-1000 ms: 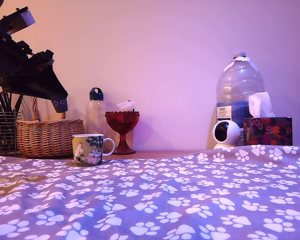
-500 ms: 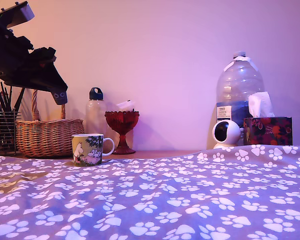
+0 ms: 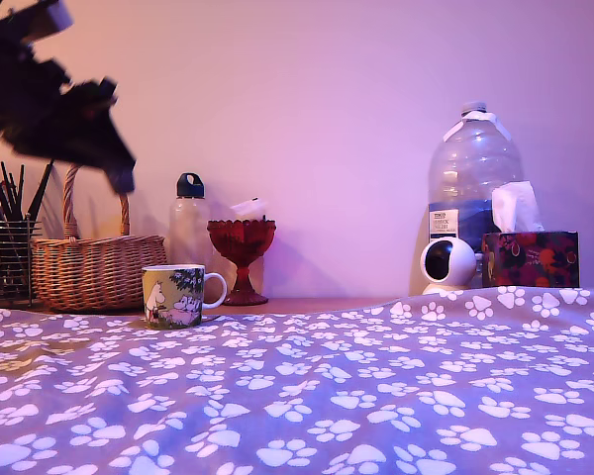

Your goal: Pick the coffee capsule and then drop it inside the coffee cup in front of you

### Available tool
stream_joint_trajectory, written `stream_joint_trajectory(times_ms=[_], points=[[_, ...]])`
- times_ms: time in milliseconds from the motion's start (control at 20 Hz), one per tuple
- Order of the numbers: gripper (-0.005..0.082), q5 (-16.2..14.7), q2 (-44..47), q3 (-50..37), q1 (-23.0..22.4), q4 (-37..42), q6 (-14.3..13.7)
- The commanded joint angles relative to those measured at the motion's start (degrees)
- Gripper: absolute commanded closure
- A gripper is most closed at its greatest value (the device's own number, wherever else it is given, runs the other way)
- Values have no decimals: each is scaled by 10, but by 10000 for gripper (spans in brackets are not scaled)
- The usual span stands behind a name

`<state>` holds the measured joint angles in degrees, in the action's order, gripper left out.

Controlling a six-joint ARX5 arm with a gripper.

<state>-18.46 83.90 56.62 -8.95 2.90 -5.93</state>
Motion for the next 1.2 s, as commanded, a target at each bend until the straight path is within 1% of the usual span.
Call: stream_joint_trajectory(times_ms=[0,250,500,600,900,1150], points=[[462,-1,33,25,-1,-8,4],[462,2,95,108,-1,-65,6],[462,19,151,192,-6,-115,6],[462,24,174,221,-10,-122,4],[462,26,243,298,-19,-150,5],[462,40,300,365,-22,-171,5]])
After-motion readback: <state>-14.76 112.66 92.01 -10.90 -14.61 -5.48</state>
